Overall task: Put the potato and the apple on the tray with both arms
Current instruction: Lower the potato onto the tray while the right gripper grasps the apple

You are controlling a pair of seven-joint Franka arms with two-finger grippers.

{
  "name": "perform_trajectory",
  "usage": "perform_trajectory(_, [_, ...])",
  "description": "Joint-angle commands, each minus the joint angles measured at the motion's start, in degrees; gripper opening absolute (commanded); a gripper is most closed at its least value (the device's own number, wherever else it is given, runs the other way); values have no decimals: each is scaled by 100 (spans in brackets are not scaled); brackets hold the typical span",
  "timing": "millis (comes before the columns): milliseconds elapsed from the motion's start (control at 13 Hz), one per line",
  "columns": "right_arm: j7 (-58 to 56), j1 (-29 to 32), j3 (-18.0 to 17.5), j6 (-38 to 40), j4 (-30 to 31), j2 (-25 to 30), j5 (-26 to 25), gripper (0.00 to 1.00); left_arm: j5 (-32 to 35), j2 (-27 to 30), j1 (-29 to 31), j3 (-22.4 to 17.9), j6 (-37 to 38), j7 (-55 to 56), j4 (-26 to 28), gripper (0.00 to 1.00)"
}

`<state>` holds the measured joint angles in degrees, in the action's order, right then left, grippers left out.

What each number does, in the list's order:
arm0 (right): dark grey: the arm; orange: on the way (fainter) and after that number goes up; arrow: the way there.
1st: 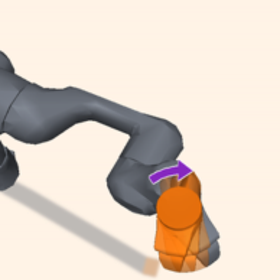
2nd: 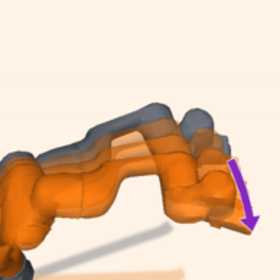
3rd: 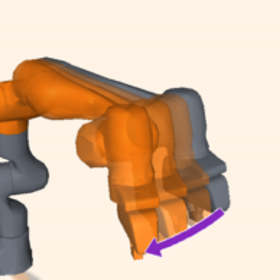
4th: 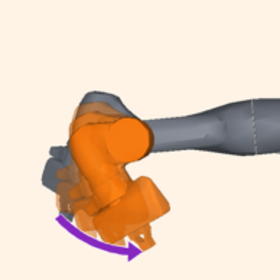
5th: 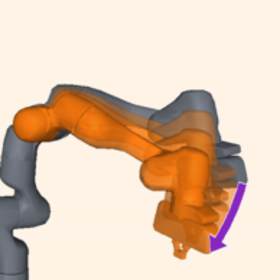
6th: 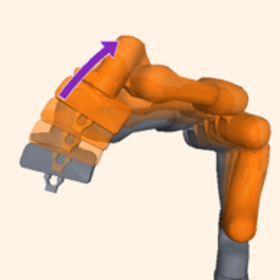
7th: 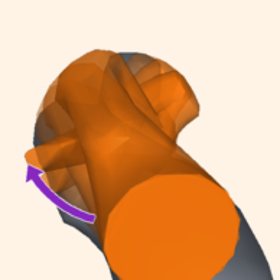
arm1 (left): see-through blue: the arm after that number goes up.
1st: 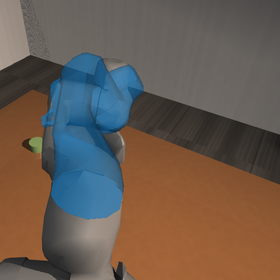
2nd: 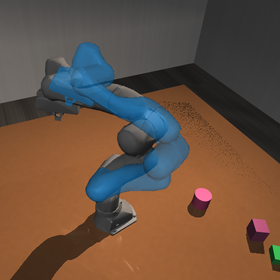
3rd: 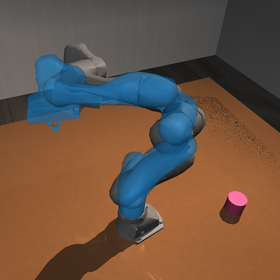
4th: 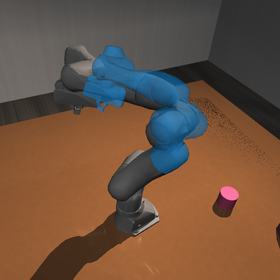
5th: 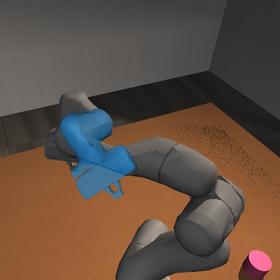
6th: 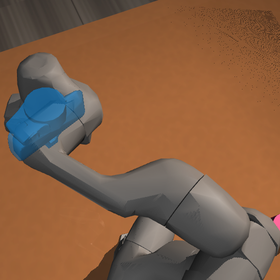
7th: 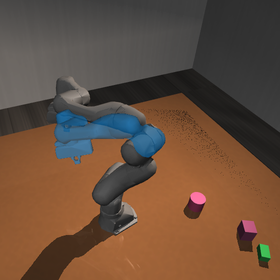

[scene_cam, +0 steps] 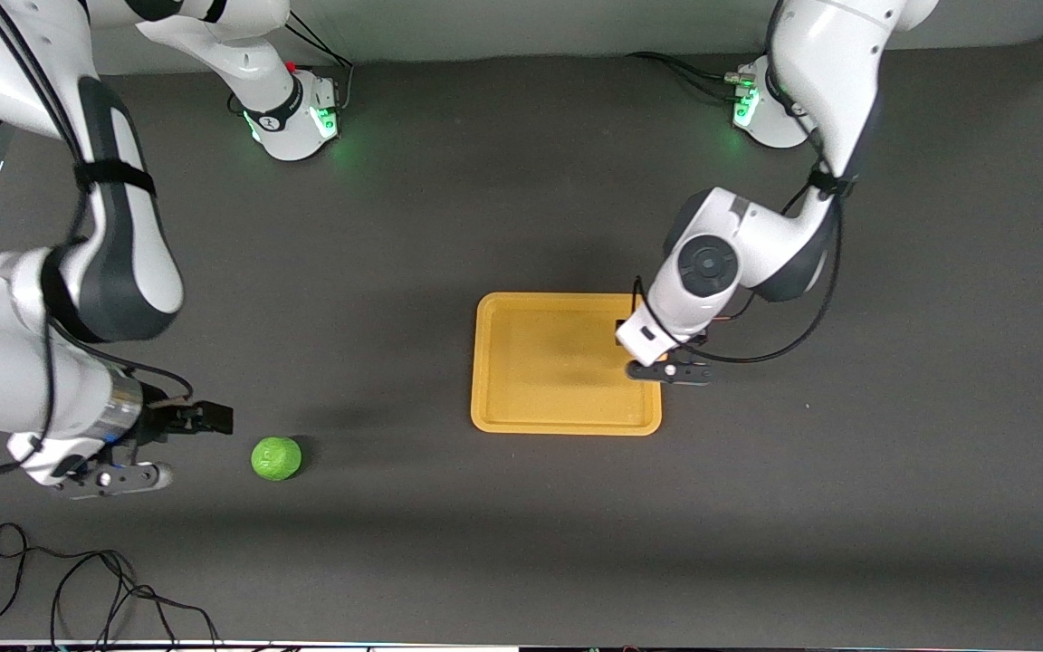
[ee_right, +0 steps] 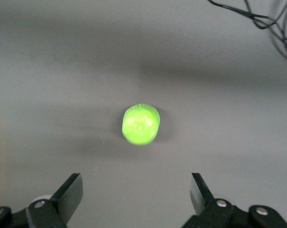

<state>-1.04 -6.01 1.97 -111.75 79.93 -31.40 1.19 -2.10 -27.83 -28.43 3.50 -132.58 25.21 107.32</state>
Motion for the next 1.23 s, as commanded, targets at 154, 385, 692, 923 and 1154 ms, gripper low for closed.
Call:
perform_trajectory(154, [52, -23, 14, -1628, 760, -392, 206, 100, -1, -503, -242, -112, -486, 290, -211, 57])
perform_trajectory(385, [60, -14, 5, -2122, 980, -726, 214, 100, -1, -566, -260, -112, -585, 309, -203, 94])
perform_trajectory(692, [52, -5, 5, -2211, 1016, -1008, 487, 100, 8, -504, -251, -130, -471, 352, -203, 100])
perform_trajectory(923, [25, -14, 14, -2368, 1016, -1131, 478, 100, 8, 179, -120, -200, 439, 301, -299, 100])
perform_trajectory(1154, [-45, -14, 14, -2659, 989, -1228, 426, 75, 8, 1101, 362, -297, 1372, -172, -335, 100])
